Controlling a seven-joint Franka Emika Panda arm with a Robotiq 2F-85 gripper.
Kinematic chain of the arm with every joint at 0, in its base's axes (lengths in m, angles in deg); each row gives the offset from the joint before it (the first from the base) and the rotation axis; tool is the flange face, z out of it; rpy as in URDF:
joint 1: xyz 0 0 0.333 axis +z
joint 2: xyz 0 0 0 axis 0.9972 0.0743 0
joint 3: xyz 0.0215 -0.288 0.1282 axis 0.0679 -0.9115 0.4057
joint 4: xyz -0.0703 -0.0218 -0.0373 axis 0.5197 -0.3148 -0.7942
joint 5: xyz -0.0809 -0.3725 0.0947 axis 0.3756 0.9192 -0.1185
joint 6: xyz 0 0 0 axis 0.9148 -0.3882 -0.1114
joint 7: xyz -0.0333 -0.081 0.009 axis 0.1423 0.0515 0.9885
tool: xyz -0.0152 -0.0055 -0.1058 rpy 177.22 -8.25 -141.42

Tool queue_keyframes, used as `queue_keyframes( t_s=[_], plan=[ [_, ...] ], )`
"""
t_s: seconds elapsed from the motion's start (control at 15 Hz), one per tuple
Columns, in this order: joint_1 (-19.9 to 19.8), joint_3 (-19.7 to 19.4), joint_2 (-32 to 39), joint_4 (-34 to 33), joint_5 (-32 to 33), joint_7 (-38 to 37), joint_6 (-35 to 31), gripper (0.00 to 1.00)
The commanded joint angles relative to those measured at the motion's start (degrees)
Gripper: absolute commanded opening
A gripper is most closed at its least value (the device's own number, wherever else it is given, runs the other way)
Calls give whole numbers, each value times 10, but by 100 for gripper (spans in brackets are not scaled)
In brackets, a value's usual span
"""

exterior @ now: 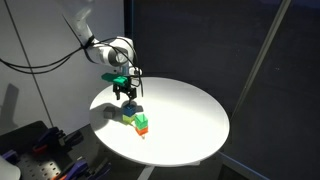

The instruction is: Pick up the blue block and put it on the lime green block

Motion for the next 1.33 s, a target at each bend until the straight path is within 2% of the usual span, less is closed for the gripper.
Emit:
queue_keyframes(
  t_s=[0.0, 0.73, 1.27],
  plan=[
    [-3, 7, -55, 32, -14, -14, 30, 100],
    [5, 27, -182, 99, -57, -76, 65, 100],
    [8, 42, -246, 131, -59, -122, 74, 100]
  ],
)
